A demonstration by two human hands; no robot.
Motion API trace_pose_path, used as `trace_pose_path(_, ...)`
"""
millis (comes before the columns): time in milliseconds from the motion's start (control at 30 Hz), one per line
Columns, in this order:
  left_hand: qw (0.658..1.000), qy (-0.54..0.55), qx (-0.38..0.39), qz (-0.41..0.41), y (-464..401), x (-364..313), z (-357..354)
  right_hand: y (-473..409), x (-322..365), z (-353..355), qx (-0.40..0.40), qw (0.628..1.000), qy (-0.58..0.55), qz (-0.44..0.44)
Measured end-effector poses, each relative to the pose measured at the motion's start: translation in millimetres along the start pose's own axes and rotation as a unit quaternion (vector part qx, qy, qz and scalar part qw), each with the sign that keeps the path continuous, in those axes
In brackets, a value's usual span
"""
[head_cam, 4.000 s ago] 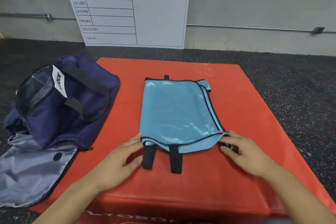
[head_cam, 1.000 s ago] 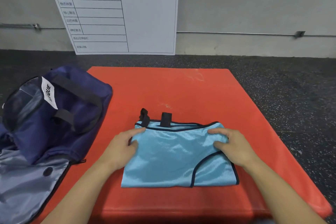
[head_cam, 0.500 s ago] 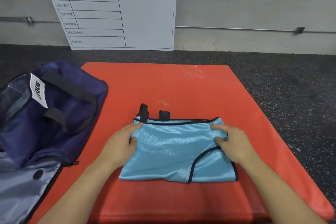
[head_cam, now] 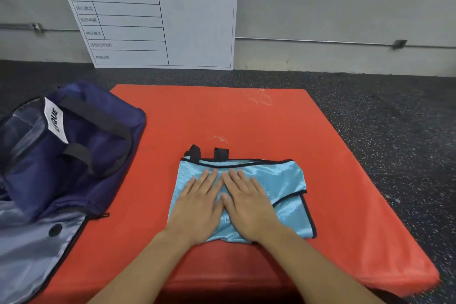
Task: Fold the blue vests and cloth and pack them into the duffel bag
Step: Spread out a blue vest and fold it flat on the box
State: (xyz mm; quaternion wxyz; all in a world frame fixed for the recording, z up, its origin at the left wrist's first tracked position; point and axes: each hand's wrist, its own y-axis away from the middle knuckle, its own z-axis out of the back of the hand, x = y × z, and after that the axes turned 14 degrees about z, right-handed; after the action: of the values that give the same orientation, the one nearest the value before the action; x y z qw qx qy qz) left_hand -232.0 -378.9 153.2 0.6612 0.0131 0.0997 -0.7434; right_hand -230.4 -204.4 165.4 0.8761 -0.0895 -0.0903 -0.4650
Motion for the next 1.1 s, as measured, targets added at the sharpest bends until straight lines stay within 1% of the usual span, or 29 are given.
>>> trace_pose_path(67,0.999,0.005,0.018,0.028,0,15,5,5,-17,2,0.0,0.999,0.028,-0.038)
trace_pose_path(133,0.997,0.009,0.037,0.061,0,31,10,13,-38,7,0.0,0.994,0.053,-0.096)
trace_pose_path(233,0.995,-0.007,0.04,0.091,2,48,13,27,-65,17,0.008,0.978,0.088,-0.187)
trace_pose_path(300,0.995,-0.02,0.002,0.097,4,48,16,30,-71,25,0.001,0.967,0.096,-0.234)
trace_pose_path(333,0.995,-0.025,-0.023,0.092,6,42,18,27,-68,26,-0.007,0.966,0.105,-0.236)
trace_pose_path(367,0.996,-0.024,-0.035,0.083,7,34,19,21,-60,25,-0.023,0.97,0.109,-0.216)
trace_pose_path(433,0.998,-0.002,-0.029,0.048,9,11,18,6,-29,16,-0.06,0.988,0.068,-0.125)
trace_pose_path(500,1.0,0.001,-0.011,0.011,13,-7,11,-1,6,-3,-0.062,0.997,0.023,-0.03)
trace_pose_path(533,1.0,-0.009,-0.004,0.001,15,-7,5,1,17,-12,-0.054,0.998,0.019,-0.003)
trace_pose_path(567,1.0,-0.019,0.001,-0.001,15,-3,2,5,18,-15,-0.042,0.999,0.021,0.001)
trace_pose_path(600,1.0,-0.021,0.004,0.007,13,5,0,9,12,-13,-0.029,0.999,0.027,-0.013)
trace_pose_path(667,0.999,-0.019,0.002,0.044,11,26,3,19,-16,-3,-0.014,0.997,0.056,-0.06)
trace_pose_path(733,0.997,-0.016,0.008,0.077,7,43,8,26,-48,9,-0.022,0.989,0.084,-0.118)
trace_pose_path(800,0.996,-0.014,-0.006,0.093,4,47,11,30,-66,18,-0.018,0.981,0.092,-0.168)
trace_pose_path(833,0.996,-0.02,-0.024,0.089,5,42,14,29,-65,19,-0.021,0.981,0.087,-0.173)
trace_pose_path(867,0.996,-0.021,-0.041,0.074,7,34,14,26,-59,19,-0.028,0.983,0.075,-0.164)
trace_pose_path(933,0.999,-0.001,-0.052,0.014,15,11,10,19,-34,13,-0.03,0.994,0.037,-0.101)
trace_pose_path(1000,0.999,0.008,-0.023,-0.039,24,-6,4,19,-7,0,-0.023,0.999,0.02,-0.012)
trace_pose_path(1033,0.999,0.003,-0.01,-0.047,26,-8,3,21,2,-3,-0.015,0.999,0.021,0.021)
trace_pose_path(1100,0.999,-0.007,-0.003,-0.042,25,3,1,27,-2,-2,0.009,0.999,0.028,0.034)
